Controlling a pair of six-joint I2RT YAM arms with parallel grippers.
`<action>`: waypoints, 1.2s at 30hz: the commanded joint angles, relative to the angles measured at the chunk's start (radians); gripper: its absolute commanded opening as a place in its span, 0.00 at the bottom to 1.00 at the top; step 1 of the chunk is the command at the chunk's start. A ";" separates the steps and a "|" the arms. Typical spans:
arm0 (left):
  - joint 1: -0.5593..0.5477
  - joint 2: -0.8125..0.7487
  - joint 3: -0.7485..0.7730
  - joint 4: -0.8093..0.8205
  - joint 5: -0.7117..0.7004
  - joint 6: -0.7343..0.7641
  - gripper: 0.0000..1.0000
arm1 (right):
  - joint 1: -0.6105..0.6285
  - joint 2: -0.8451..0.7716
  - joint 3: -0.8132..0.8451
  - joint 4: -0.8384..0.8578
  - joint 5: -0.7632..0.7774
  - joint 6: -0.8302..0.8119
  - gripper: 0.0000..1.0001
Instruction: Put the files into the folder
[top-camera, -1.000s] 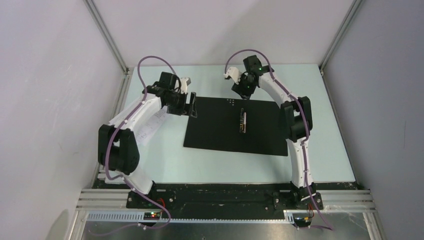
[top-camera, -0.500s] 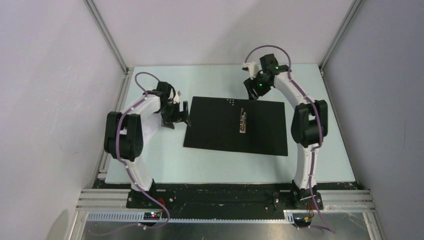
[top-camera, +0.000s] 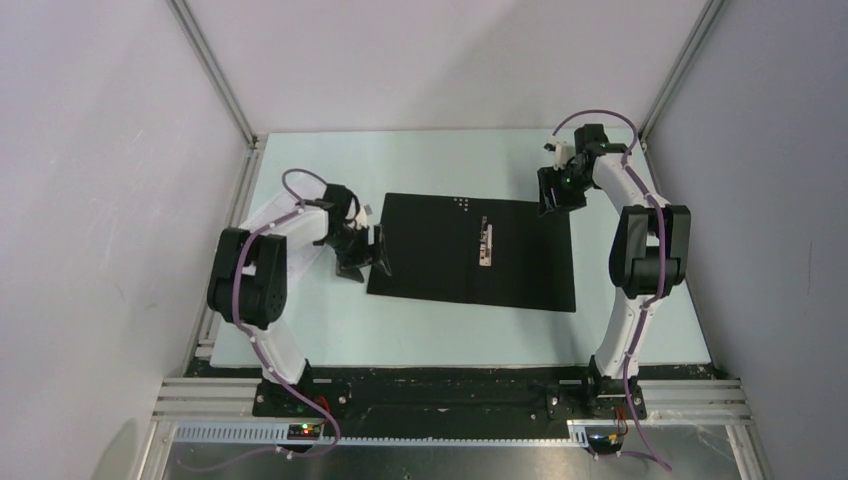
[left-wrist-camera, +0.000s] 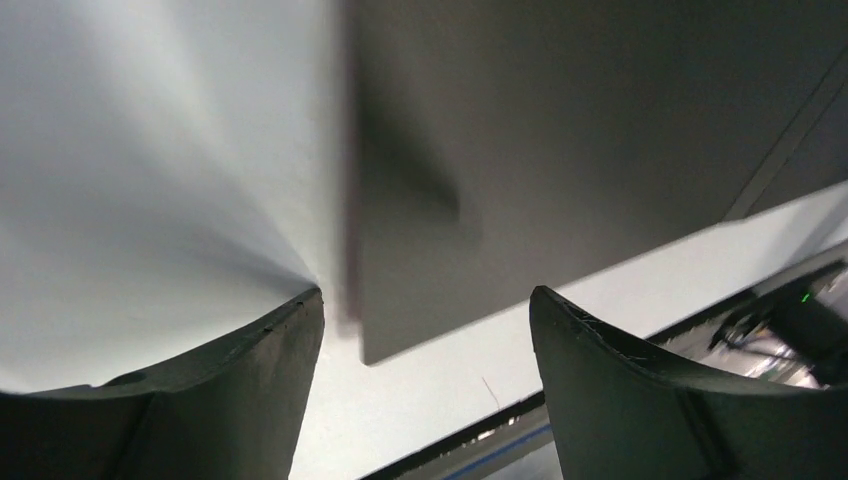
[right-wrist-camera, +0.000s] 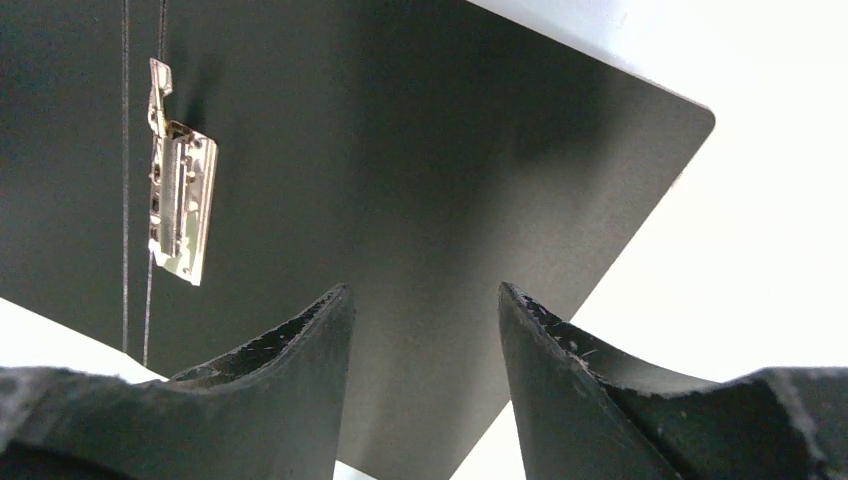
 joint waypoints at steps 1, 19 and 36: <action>-0.128 -0.052 -0.135 0.024 -0.005 0.015 0.82 | 0.013 0.034 0.055 0.019 -0.052 0.056 0.59; 0.002 -0.149 0.193 -0.248 -0.465 0.194 0.94 | 0.077 -0.113 0.072 -0.077 -0.073 0.068 0.59; 0.356 0.001 0.369 -0.153 -0.922 -0.083 1.00 | 0.142 -0.170 0.069 -0.125 -0.049 0.036 0.59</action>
